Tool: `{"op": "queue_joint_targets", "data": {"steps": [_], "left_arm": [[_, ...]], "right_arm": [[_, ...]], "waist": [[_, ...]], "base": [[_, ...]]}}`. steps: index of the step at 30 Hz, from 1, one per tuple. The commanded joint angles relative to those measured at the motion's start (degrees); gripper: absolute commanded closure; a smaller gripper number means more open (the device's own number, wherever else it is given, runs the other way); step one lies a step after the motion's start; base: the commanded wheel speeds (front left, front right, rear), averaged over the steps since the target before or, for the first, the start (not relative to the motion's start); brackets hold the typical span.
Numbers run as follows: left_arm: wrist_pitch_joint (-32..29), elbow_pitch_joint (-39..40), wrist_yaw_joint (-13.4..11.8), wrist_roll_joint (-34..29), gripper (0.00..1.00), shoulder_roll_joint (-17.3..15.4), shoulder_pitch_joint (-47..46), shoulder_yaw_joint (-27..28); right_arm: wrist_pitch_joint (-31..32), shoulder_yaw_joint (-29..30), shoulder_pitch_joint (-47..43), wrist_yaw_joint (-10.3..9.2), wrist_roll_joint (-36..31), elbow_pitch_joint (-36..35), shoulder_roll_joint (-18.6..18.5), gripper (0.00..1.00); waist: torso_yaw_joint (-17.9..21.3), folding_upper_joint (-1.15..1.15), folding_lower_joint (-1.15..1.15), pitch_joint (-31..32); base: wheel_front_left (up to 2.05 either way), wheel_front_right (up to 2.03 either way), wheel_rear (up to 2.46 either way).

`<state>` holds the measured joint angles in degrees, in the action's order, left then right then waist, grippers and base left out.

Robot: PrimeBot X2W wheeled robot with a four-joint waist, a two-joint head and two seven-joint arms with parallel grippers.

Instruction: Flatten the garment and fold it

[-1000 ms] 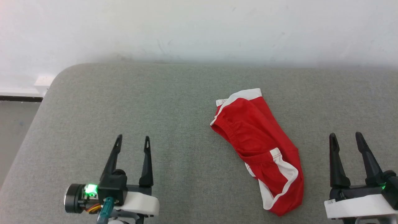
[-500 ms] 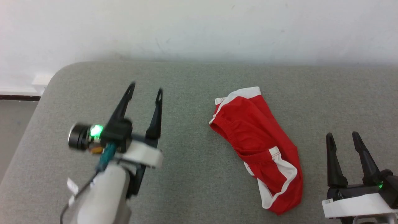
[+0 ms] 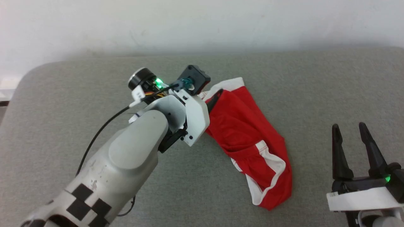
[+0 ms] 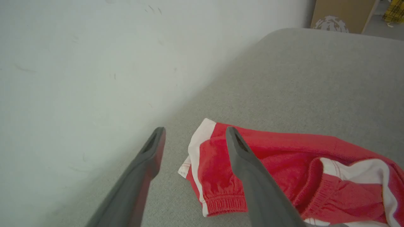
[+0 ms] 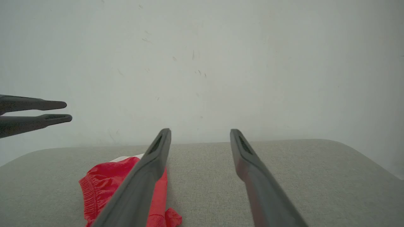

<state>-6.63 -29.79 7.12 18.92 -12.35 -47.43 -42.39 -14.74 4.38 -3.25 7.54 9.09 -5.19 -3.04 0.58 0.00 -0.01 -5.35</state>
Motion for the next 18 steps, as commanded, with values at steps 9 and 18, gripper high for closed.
{"op": "queue_joint_targets", "data": {"steps": [9, 18], "left_arm": [[-18.87, 1.08, 0.35, 22.54, 0.0, -6.36, -11.5, -28.1], [-38.24, 13.49, 0.36, 23.0, 0.0, -10.07, -8.92, -30.94]], "right_arm": [[-0.26, -1.32, 4.45, -0.05, 0.86, -0.3, 0.16, 0.0], [-0.26, -2.5, 7.73, -0.05, 2.28, -0.27, 0.16, 0.0]], "waist": [[7.73, 0.0, 0.01, -7.76], [12.17, 0.0, 0.01, -13.32]], "base": [[0.0, 0.0, 0.0], [0.0, 0.0, 0.0]]}}
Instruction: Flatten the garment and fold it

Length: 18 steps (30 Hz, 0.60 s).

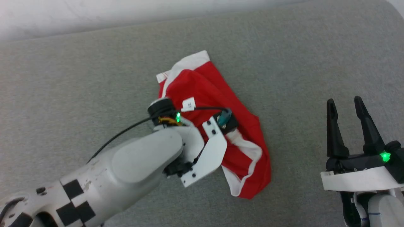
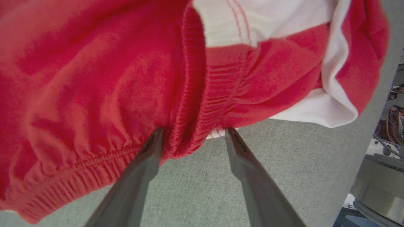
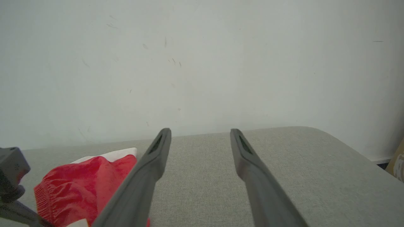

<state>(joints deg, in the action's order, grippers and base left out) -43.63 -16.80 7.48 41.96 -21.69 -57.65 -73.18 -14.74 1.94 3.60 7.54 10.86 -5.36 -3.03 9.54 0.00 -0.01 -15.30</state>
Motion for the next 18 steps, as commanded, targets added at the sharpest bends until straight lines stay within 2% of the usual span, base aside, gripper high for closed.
{"op": "queue_joint_targets", "data": {"steps": [1, 4, 6, 7, 8, 9, 14, 18], "left_arm": [[-2.99, 1.28, 0.01, 0.07, 0.0, -1.13, 2.09, -0.16], [-5.53, 3.09, 0.01, -0.5, 0.0, -2.43, 3.38, -0.16], [-4.72, 3.43, 0.01, -0.8, 0.0, -3.13, 3.47, -0.17], [-4.48, 3.75, 0.01, -1.43, 0.04, -3.43, 3.43, -0.17], [-3.57, 4.25, 0.01, -2.23, 0.69, -3.7, 3.19, -0.17], [-1.76, 4.58, 0.01, -2.77, 1.0, -3.91, 2.79, -0.17], [9.3, 6.56, 0.01, -4.7, 1.0, -6.22, 0.16, -0.17], [19.93, 5.15, 0.01, -4.5, 1.0, -11.02, -1.51, -0.17]], "right_arm": [[-0.26, -0.15, 1.14, -0.05, 0.65, -0.05, 0.15, 0.0], [-0.26, -0.19, 1.68, -0.05, 0.97, 0.05, 0.15, 0.0], [-0.26, 0.05, 1.8, -0.05, 1.07, 0.09, 0.15, 0.0], [-0.26, 0.16, 1.8, -0.05, 1.08, 0.16, 0.15, 0.0], [-0.26, 0.21, 1.74, -0.05, 1.04, 0.22, 0.15, 0.0], [-0.26, 0.31, 1.69, -0.05, 1.0, 0.27, 0.15, 0.0], [-0.26, 0.84, 0.89, -0.05, 0.38, 0.14, 0.15, 0.0], [-0.26, 1.25, -0.04, -0.05, -0.23, -0.15, 0.15, 0.0]], "waist": [[3.5, 0.0, 0.01, -3.73], [3.99, 0.0, 0.01, -4.55], [3.89, 0.0, 0.01, -4.77], [3.73, 0.0, 0.01, -4.71], [3.49, 0.0, 0.01, -4.57], [3.12, 0.0, 0.01, -4.33], [0.18, 0.0, 0.01, -2.03], [-2.36, 0.0, 0.01, 0.0]], "base": [[0.0, 0.0, 0.0], [0.0, 0.0, 0.0], [0.0, 0.0, 0.0], [0.0, 0.0, 0.0], [0.0, 0.0, 0.0], [0.0, 0.0, 0.0], [0.0, 0.0, 0.0], [0.0, 0.0, 0.0]]}}
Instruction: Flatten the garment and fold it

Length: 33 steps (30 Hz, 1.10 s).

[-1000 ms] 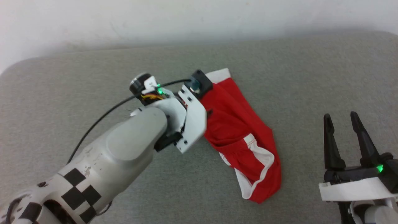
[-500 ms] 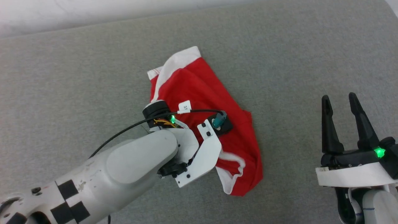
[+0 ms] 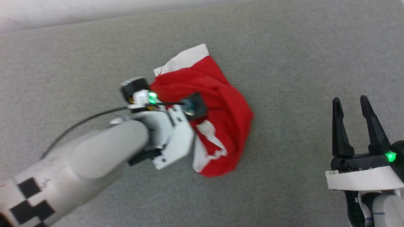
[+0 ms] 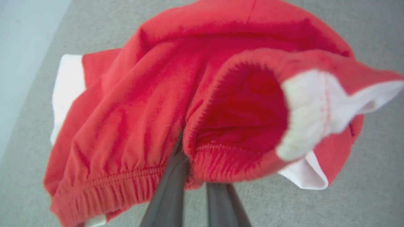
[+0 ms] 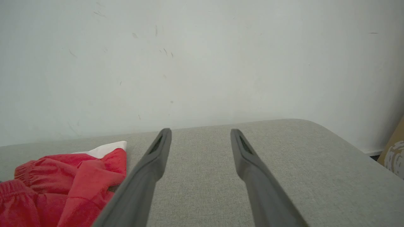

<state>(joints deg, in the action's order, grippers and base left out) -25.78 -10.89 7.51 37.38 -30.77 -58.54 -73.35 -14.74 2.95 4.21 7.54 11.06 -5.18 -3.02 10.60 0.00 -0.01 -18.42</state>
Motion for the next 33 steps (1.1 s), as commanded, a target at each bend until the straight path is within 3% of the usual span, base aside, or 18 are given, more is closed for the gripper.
{"op": "queue_joint_targets", "data": {"steps": [1, 6, 10, 13, 14, 15, 22, 28, 33], "left_arm": [[5.58, -1.98, -0.02, 0.79, 1.0, -4.74, 0.18, 0.31], [10.17, -7.29, -1.48, 1.96, 1.0, -10.68, 5.56, 0.83], [12.16, -11.78, -2.32, 3.23, 1.0, -11.33, 9.94, 0.77], [14.4, -15.24, -2.53, 4.65, 1.0, -9.85, 13.63, 0.89], [15.93, -15.98, -2.98, 5.29, 0.84, -9.17, 14.34, 1.45], [17.52, -16.6, -3.58, 5.68, 0.01, -8.54, 14.79, 2.06], [23.18, -17.05, -5.15, 5.31, 0.0, -9.93, 12.72, 4.87], [21.29, -9.98, -6.66, 4.66, 0.0, -13.34, 7.54, 7.2], [18.26, -4.36, -6.44, 3.62, 0.0, -13.39, 2.56, 7.9]], "right_arm": [[-0.26, 0.58, -1.34, -0.05, -0.77, -0.48, 0.14, 0.0], [-0.26, 0.35, -2.11, -0.05, -1.66, -0.58, 0.14, 0.0], [-0.26, 0.12, -1.99, -0.05, -1.94, -0.55, 0.14, 0.0], [-0.26, 0.01, -2.37, -0.05, -2.27, -0.49, 0.14, 0.0], [-0.26, 0.16, -2.61, -0.05, -2.36, -0.46, 0.14, 0.0], [-0.26, 0.28, -2.88, -0.05, -2.44, -0.42, 0.14, 0.0], [-0.26, 0.54, -4.74, -0.05, -2.92, -0.12, 0.14, 0.0], [-0.26, 0.42, -6.07, -0.05, -2.76, -0.08, 0.14, 0.0], [-0.26, 0.02, -6.29, -0.05, -2.61, -0.04, 0.14, 0.0]], "waist": [[-4.98, 0.0, 0.01, 4.01], [-7.88, 0.0, 0.01, 4.6], [-8.95, 0.0, 0.01, 4.69], [-9.95, 0.0, 0.01, 5.24], [-10.31, 0.0, 0.01, 5.53], [-10.72, 0.0, 0.01, 5.94], [-12.95, 0.0, 0.01, 9.34], [-13.67, 0.0, 0.01, 11.54], [-13.34, 0.0, 0.01, 12.06]], "base": [[0.0, 0.0, 0.0], [0.0, 0.0, 0.0], [0.0, 0.0, 0.0], [0.0, 0.0, 0.0], [0.0, 0.0, 0.0], [0.0, 0.0, 0.0], [0.0, 0.0, 0.0], [0.0, 0.0, 0.0], [0.0, 0.0, 0.0]]}}
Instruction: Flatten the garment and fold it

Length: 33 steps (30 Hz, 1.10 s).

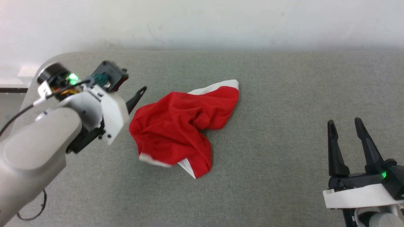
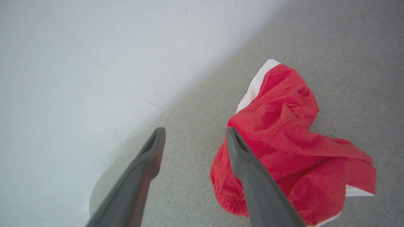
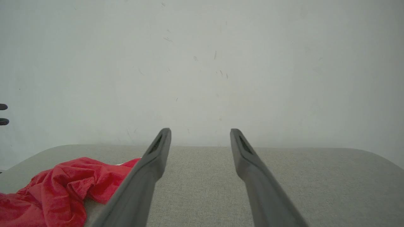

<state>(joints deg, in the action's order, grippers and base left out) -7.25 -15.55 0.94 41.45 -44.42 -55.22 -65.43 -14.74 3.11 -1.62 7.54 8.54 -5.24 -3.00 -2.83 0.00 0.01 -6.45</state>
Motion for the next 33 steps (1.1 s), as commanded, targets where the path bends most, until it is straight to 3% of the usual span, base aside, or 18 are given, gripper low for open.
{"op": "queue_joint_targets", "data": {"steps": [1, 9, 18, 25, 31, 32, 33], "left_arm": [[-1.1, 0.99, 0.59, -0.71, 0.0, 0.72, -1.62, -0.29], [-12.62, 2.32, 5.81, 2.78, 0.0, 6.68, -3.2, -5.73], [-25.05, 5.18, 6.52, 0.84, 0.0, 14.26, 1.09, -7.89], [-35.56, 1.62, 6.54, -3.96, 0.0, 13.32, 4.65, -7.91], [-38.57, 0.68, 6.54, -3.84, 0.0, 11.54, 6.64, -7.92], [-37.25, 1.11, 6.54, -3.44, 0.56, 11.19, 6.62, -7.92], [-35.04, 1.03, 6.54, -2.5, 1.0, 11.06, 6.27, -7.92]], "right_arm": [[-0.26, -0.24, -0.45, -0.05, -0.06, 0.02, 0.13, 0.0], [-0.26, -0.69, 0.24, -0.05, 0.32, 0.03, 0.13, 0.0], [-0.26, -2.09, 3.44, -0.05, 0.87, -0.13, 0.13, 0.0], [-0.26, -2.53, 5.97, -0.05, 1.74, 0.09, 0.13, 0.0], [-0.26, -2.22, 6.4, -0.05, 2.01, 0.6, 0.13, 0.0], [-0.26, -2.06, 6.36, -0.05, 2.02, 0.68, 0.13, 0.0], [-0.26, -1.84, 6.25, -0.05, 2.03, 0.74, 0.13, 0.0]], "waist": [[0.26, 0.0, -0.01, 0.09], [2.69, 0.0, -0.01, -0.88], [6.66, 0.0, -0.01, -5.92], [9.72, 0.0, -0.01, -9.69], [10.27, 0.0, -0.01, -10.2], [10.13, 0.0, -0.01, -10.04], [9.87, 0.0, -0.01, -9.76]], "base": [[0.0, 0.0, 0.0], [0.0, 0.0, 0.0], [0.0, 0.0, 0.0], [0.0, 0.0, 0.0], [0.0, 0.0, 0.0], [0.0, 0.0, 0.0], [0.0, 0.0, 0.0]]}}
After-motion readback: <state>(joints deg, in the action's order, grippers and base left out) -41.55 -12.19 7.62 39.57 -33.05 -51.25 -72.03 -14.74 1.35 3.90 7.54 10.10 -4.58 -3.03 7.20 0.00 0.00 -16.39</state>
